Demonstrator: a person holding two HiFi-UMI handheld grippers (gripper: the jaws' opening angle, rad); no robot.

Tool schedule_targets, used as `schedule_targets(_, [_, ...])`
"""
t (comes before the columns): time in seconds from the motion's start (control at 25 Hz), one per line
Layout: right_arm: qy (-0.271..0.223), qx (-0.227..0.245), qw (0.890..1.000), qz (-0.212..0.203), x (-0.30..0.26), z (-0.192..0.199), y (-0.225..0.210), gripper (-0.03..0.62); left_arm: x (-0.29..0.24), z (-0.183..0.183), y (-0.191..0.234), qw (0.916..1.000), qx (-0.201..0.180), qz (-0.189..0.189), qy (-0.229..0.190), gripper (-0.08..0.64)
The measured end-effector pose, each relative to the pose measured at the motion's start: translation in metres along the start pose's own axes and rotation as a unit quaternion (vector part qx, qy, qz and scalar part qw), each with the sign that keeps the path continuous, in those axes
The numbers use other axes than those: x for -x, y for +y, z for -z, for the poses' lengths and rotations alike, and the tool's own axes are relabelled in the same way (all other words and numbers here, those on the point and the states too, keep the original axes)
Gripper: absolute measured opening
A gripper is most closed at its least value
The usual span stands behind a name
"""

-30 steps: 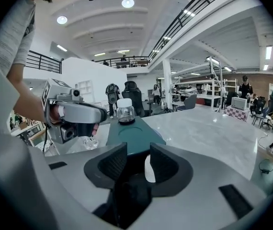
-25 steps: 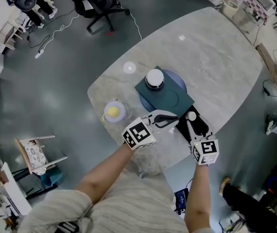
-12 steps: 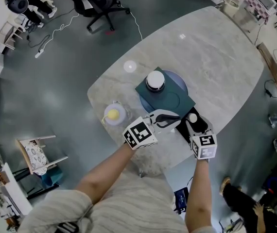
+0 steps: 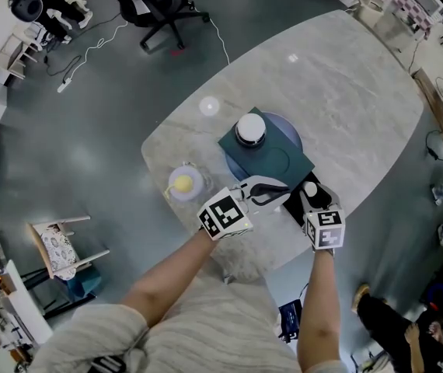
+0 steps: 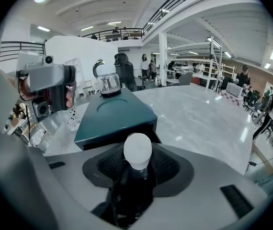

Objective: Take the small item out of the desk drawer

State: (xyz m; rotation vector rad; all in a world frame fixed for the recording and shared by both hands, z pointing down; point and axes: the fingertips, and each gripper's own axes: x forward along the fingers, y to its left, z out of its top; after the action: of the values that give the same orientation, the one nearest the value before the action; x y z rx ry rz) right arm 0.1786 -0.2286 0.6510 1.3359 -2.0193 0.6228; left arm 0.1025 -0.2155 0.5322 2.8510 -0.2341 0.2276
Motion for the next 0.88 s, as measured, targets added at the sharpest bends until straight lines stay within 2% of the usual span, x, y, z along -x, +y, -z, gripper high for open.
schedule_targets(0.44, [-0.001,0.002,1.0,0.004,0.0,-0.002,0.0,0.163,0.001,-0.002,-0.003,1.0,-0.007,0.003,0.0,0.017])
schedule_targets(0.64, [-0.027,-0.007,1.0,0.012,0.019,-0.011,-0.003,0.161,-0.001,-0.008,-0.009,0.9999,-0.016,0.005,0.0,0.017])
schedule_targets(0.88, [-0.085,-0.049,0.995,0.023,0.062,-0.021,-0.008,0.161,-0.005,-0.021,-0.026,0.9995,-0.03,0.012,-0.003,0.017])
